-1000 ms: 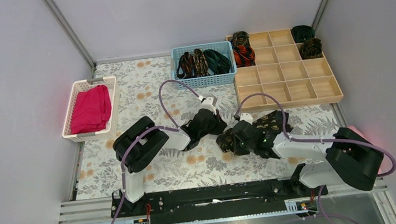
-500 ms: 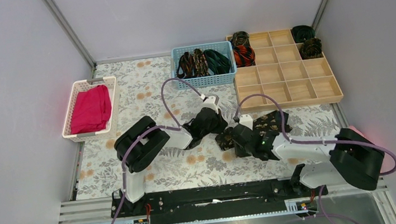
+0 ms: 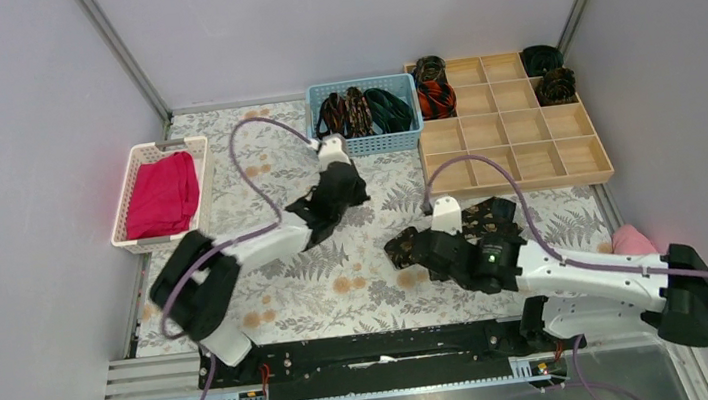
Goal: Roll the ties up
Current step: Roll the tie at the center of the board.
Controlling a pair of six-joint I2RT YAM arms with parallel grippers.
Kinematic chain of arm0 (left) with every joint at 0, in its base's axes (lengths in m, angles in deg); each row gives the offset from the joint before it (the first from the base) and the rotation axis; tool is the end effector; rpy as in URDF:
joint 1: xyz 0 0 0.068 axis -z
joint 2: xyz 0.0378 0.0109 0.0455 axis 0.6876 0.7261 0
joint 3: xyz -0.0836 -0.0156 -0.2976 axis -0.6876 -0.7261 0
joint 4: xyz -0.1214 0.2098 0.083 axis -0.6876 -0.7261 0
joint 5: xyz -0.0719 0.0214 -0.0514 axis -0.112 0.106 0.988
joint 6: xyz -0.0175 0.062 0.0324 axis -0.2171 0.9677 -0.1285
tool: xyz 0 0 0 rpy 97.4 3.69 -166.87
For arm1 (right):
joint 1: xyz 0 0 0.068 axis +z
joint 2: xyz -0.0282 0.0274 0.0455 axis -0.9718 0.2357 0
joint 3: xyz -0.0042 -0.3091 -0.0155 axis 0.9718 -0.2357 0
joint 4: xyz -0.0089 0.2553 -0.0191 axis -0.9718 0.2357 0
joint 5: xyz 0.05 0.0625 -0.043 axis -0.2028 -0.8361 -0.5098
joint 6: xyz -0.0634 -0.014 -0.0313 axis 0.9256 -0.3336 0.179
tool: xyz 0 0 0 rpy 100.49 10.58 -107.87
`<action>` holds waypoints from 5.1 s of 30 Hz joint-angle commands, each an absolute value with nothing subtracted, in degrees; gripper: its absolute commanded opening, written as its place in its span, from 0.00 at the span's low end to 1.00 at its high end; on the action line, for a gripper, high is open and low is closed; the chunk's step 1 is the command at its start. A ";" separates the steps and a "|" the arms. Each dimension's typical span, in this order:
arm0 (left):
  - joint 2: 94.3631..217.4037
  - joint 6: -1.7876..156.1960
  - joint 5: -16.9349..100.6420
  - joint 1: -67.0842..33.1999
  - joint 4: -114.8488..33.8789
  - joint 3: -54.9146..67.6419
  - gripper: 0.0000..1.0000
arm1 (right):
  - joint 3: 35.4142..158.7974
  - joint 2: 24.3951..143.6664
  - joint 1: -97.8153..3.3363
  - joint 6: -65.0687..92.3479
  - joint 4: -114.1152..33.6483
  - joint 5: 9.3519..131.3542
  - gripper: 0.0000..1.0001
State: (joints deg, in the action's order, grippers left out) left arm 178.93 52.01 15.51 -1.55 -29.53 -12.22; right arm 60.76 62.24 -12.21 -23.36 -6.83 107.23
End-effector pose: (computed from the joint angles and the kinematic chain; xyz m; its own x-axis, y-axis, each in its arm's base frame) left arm 0.3008 -0.2448 0.2166 -0.5768 -0.2472 -0.7786 0.1162 0.9186 -0.3777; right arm 0.1069 0.1542 0.2456 -0.7116 -0.0832 -0.6977 -0.2323 0.9650 0.1218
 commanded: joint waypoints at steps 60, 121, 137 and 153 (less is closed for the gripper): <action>134.48 49.84 6.99 -0.76 -42.98 -33.13 0.05 | 81.04 109.60 -19.73 -12.84 -9.48 112.81 0.70; 159.95 54.10 13.17 6.50 -20.34 -30.88 0.00 | 44.40 87.01 -32.06 -34.82 -67.44 69.65 0.42; 156.42 52.90 15.66 11.73 -16.91 -35.66 0.00 | 46.74 80.58 -34.34 -31.14 -55.27 75.16 0.63; 163.48 54.72 17.15 12.90 -16.96 -30.01 0.00 | 44.64 66.33 -34.35 -30.18 -43.18 81.96 0.73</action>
